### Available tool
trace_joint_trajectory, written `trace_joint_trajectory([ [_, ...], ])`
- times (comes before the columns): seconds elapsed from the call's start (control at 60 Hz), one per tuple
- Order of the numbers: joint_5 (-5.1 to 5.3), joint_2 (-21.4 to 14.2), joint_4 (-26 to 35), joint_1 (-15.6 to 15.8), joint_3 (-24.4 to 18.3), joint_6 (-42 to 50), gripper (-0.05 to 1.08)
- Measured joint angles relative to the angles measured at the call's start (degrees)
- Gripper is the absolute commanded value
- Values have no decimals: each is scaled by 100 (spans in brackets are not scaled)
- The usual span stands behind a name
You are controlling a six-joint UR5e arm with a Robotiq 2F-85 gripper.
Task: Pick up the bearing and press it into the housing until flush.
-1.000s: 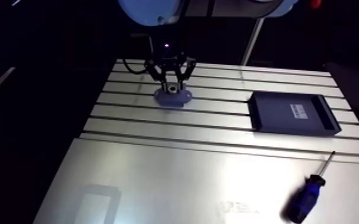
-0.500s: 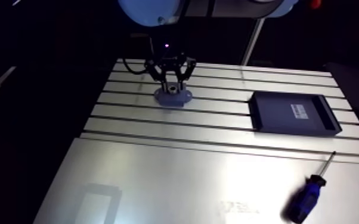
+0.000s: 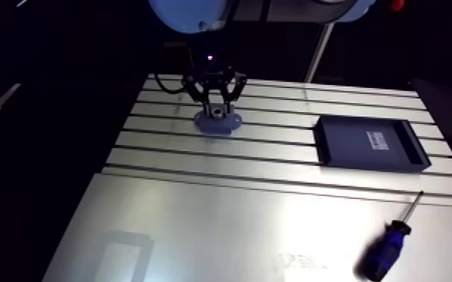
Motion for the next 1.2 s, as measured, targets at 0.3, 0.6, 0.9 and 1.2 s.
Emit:
trace_joint_trajectory([
  [0.3, 29, -10, 1, 3, -7, 0, 1],
  [0.6, 88, -53, 31, -25, -58, -1, 1],
  [0.9, 194, -103, 196, -28, -194, -8, 35],
  [1.2, 175, -137, 345, -39, -261, -14, 94],
])
